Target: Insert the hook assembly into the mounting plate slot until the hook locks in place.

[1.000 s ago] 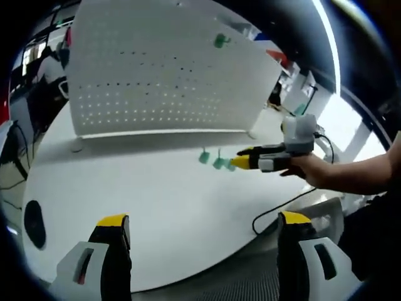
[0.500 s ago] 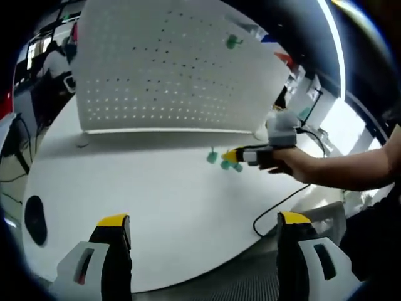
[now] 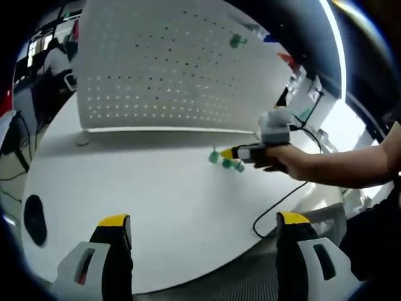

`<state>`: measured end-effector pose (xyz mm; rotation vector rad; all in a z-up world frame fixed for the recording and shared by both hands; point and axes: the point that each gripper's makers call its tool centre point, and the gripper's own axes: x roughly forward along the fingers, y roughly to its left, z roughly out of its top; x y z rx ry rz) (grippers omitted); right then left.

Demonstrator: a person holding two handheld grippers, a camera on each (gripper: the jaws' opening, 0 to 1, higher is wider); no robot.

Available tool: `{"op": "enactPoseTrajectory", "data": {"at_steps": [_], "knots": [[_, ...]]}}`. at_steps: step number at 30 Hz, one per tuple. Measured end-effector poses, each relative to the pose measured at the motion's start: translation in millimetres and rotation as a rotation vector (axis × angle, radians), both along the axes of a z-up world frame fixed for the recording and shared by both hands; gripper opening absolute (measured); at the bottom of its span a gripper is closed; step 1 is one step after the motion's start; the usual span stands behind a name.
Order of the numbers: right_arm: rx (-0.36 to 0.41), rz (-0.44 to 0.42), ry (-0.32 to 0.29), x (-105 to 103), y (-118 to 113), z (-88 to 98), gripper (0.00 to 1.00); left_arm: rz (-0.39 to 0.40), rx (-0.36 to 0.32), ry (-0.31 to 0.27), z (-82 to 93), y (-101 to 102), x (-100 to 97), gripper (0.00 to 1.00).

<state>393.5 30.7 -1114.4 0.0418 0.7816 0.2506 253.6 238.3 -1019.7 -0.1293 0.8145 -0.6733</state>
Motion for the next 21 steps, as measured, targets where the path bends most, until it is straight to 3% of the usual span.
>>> {"op": "enactPoseTrajectory", "data": {"at_steps": [16, 21], "knots": [[-0.004, 0.031, -0.011, -6, 1, 4.5, 0.00, -0.011, -0.011, -0.014, 5.0, -5, -1.1, 0.97], [-0.010, 0.014, -0.053, -7, -3, 15.6, 0.00, -0.013, -0.011, -0.025, 8.9, -6, -1.1, 0.97]]}}
